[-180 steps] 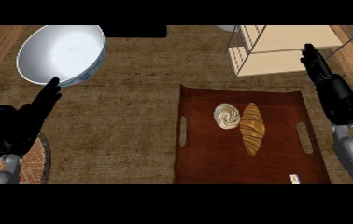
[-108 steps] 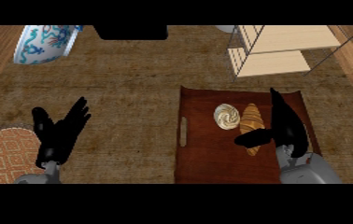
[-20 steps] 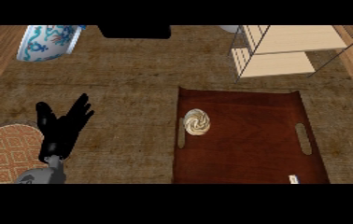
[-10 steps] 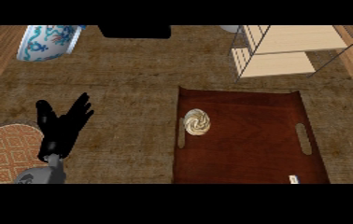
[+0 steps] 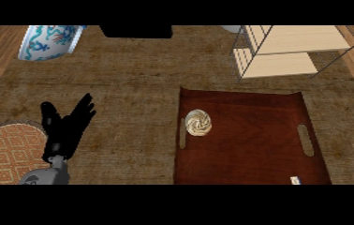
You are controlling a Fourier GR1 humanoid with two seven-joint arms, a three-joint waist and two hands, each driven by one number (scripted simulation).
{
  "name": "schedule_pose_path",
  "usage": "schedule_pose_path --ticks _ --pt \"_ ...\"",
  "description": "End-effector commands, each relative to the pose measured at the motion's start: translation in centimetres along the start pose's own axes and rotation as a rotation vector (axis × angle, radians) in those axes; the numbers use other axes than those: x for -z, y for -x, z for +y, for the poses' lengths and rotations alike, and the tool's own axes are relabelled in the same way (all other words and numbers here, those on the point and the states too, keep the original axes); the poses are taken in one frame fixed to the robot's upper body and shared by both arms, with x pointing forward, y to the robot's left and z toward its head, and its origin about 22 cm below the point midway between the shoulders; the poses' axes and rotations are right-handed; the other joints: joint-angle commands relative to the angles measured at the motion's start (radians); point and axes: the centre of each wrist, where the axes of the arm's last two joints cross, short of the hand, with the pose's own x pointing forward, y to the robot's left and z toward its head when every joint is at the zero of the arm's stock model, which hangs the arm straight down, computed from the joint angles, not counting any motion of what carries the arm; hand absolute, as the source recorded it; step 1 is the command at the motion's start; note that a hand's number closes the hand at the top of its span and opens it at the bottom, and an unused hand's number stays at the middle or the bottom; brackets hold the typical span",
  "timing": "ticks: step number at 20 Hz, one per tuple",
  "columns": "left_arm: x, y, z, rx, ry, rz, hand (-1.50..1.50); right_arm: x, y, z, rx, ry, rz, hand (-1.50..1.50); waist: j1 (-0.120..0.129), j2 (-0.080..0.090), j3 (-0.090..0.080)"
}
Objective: Pick the croissant from the tray and place it in the tiered shelf
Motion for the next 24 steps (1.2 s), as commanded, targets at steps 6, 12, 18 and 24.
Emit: schedule_pose_path --ticks 6,12,18,24 --pt "1.2 -1.9 -0.5 -0.015 -0.007 0.024 0.00 0.8 1.7 0.6 0.025 -0.004 -0.038 1.50 0.000 0.006 -0.003" --pt "-0.3 0.3 0.6 -0.017 0.018 0.022 0.00 1.0 1.5 -0.4 0.160 0.056 0.061 1.50 0.005 0.004 -0.003" --pt "-0.3 1.2 -0.1 -0.014 -0.009 0.035 0.00 1.0 1.1 -2.0 0.350 0.125 0.076 -1.50 -0.003 0.002 -0.003" --pt "0.0 0.8 0.6 -0.007 -0.010 0.054 0.00 0.8 2.0 -2.9 0.595 0.151 0.099 -1.50 -0.004 0.004 -0.003"
